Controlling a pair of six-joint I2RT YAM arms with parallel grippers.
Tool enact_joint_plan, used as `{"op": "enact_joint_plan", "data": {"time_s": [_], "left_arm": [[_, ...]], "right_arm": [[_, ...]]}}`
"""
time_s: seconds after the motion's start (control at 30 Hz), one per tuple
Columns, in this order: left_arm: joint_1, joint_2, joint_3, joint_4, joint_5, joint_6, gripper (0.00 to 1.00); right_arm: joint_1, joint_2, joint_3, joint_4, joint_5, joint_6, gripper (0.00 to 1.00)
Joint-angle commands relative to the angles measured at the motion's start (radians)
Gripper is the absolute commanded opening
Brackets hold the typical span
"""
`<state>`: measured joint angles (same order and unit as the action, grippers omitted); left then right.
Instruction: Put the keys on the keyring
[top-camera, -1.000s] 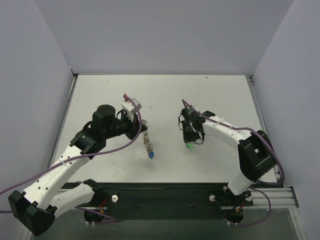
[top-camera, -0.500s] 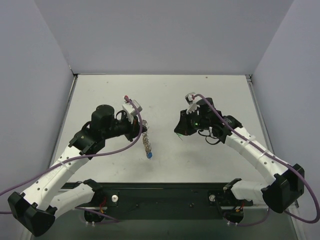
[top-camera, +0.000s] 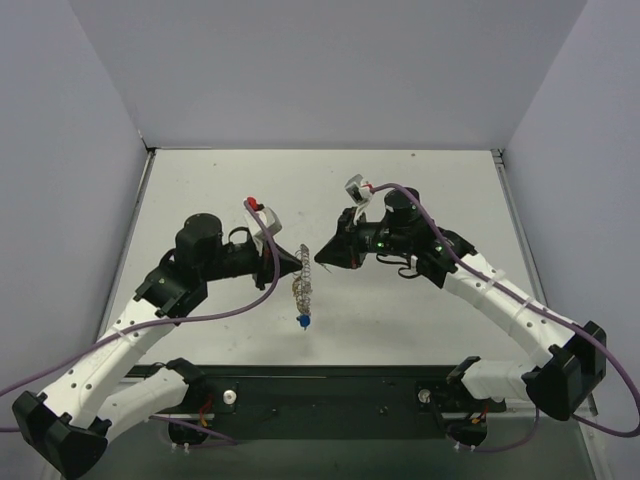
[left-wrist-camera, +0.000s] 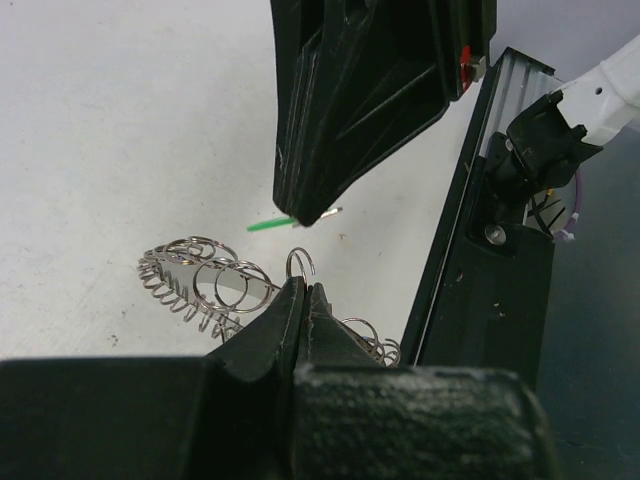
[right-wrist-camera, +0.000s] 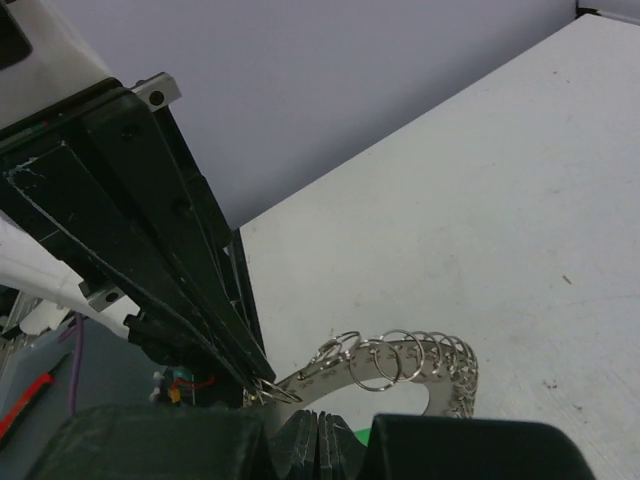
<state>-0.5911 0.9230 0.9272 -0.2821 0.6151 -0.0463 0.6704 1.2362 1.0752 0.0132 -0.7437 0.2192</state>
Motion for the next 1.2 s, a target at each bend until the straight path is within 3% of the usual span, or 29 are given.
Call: {"op": "enact_joint_plan", "data": {"time_s": [0.0, 0.47, 1.17], "left_arm": [[0.005, 0.01, 0.025, 0.072, 0.011, -0.018, 0.0], [0.007, 0.023, 0.025, 0.09, 0.003, -0.056, 0.0], [0.008, 0.031, 0.036, 0.1, -0.009, -0.073, 0.0]], "right_arm": [[0.024, 0.043, 0.066, 0.09, -0.123, -0.041, 0.0], [0.029, 0.032, 0.037, 0.192, -0.141, 0.016, 0.0], [0.066, 0.065, 0.045, 0.16, -0.095, -0.006, 0.0]]}}
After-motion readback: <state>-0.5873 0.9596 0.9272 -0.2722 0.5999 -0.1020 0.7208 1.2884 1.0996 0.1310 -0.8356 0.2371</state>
